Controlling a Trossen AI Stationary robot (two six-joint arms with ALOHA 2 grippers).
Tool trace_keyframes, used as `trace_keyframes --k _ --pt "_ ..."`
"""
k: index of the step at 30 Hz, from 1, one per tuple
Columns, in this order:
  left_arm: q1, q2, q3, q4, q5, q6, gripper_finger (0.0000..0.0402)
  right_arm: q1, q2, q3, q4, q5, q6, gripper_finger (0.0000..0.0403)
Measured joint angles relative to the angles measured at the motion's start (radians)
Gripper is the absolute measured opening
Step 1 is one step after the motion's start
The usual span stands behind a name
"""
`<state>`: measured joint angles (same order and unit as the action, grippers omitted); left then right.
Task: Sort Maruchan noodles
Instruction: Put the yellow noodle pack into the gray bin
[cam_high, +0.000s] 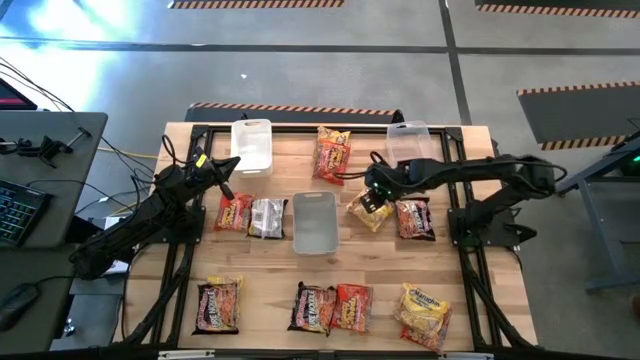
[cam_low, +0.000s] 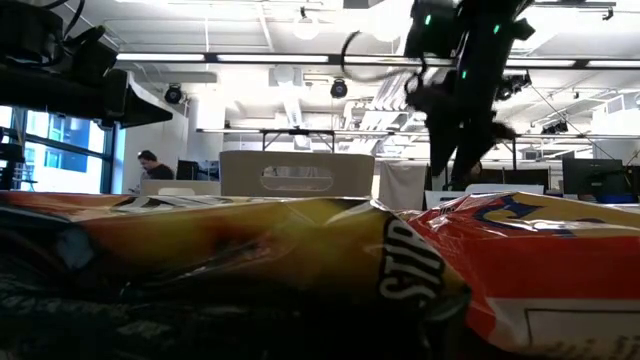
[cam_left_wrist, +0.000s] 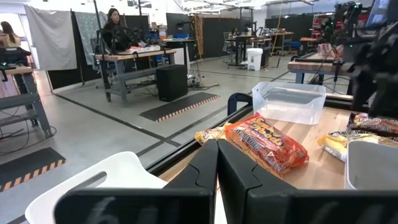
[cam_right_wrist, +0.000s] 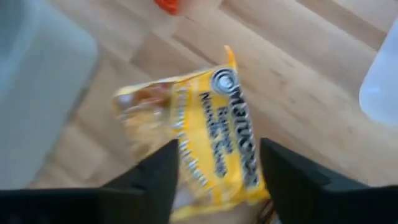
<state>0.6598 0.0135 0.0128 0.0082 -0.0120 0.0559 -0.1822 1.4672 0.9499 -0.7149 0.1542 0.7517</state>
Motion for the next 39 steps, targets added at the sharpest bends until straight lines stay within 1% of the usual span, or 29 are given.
trace_keyframes --k 3,5,9,15,18,20,26,28,29,30,34,37,39 --pt "0.0 0.0 0.0 0.0 0.0 0.0 0.0 -0.047 0.061 -0.003 0.061 -0.014 -0.097 0.0261" --pt "0.0 0.0 0.0 0.0 0.0 0.0 0.0 -0.081 0.102 -0.003 0.107 -0.039 -0.179 0.0271" --pt "0.0 0.0 0.0 0.0 0.0 0.0 0.0 -0.145 0.179 -0.003 0.149 -0.124 -0.319 0.0271" --pt "0.0 0.0 0.0 0.0 0.0 0.0 0.0 -0.213 0.227 0.0 0.215 -0.305 -0.431 0.025" --pt "0.0 0.0 0.0 0.0 0.0 0.0 0.0 -0.228 0.23 -0.003 0.225 -0.378 -0.437 0.0224" --pt "0.0 0.0 0.0 0.0 0.0 0.0 0.0 -0.23 0.23 -0.003 0.223 -0.4 -0.439 0.0195" --pt "0.0 0.0 0.0 0.0 0.0 0.0 0.0 -0.23 0.229 -0.003 0.223 -0.431 -0.447 0.007" --pt "0.0 0.0 0.0 0.0 0.0 0.0 0.0 -0.23 0.229 -0.003 0.218 -0.456 -0.456 0.0028" --pt "0.0 0.0 0.0 0.0 0.0 0.0 0.0 -0.226 0.228 -0.003 0.217 -0.462 -0.462 0.0015" --pt "0.0 0.0 0.0 0.0 0.0 0.0 0.0 -0.222 0.224 -0.003 0.217 -0.46 -0.466 0.0008" --pt "0.0 0.0 0.0 0.0 0.0 0.0 0.0 -0.198 0.189 -0.004 0.206 -0.439 -0.46 0.0012" --pt "0.0 0.0 0.0 0.0 0.0 0.0 0.0 -0.16 0.151 0.017 0.174 -0.377 -0.459 0.0002" --pt "0.0 0.0 0.0 0.0 0.0 0.0 0.0 -0.13 0.126 0.028 0.159 -0.346 -0.461 0.0002"
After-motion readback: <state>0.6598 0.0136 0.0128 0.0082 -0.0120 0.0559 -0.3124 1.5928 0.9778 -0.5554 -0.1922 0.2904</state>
